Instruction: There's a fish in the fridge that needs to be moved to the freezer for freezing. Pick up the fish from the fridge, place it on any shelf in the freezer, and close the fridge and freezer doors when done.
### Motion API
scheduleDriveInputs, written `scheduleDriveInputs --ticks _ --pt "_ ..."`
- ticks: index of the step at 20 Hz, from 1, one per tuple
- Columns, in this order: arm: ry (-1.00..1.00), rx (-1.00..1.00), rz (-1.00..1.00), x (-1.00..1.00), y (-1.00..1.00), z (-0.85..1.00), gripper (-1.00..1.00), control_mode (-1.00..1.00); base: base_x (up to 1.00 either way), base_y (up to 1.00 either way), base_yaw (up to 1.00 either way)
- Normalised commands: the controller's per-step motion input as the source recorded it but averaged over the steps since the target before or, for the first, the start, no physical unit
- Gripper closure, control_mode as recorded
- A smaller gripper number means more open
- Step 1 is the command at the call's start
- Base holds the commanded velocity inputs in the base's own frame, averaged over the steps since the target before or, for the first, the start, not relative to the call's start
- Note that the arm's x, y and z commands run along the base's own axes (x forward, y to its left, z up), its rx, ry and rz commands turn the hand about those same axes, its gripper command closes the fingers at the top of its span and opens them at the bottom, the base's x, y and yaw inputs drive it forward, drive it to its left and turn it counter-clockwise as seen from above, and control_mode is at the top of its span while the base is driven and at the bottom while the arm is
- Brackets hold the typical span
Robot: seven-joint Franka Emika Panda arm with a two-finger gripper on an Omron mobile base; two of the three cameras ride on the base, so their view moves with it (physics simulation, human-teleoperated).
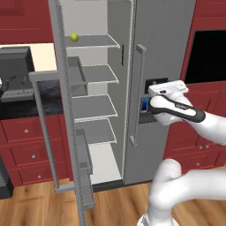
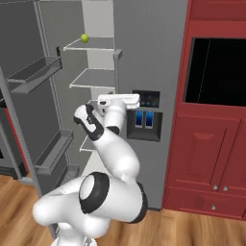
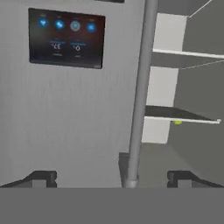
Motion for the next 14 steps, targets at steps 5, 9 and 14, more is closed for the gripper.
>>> scheduleDriveInputs --ticks 5,9,14 --pt "-0.28 0.00 -0.06 -0.54 -0.64 1.00 -1.00 -1.00 0.00 0.00 0.00" --pt "-0.37 -0.03 0.00 -1.00 -0.16 0.79 -1.00 -1.00 0.00 0.00 0.00" --pt "-0.48 -0.11 0.00 -1.00 0.23 0.33 -1.00 -1.00 0.00 0.00 0.00"
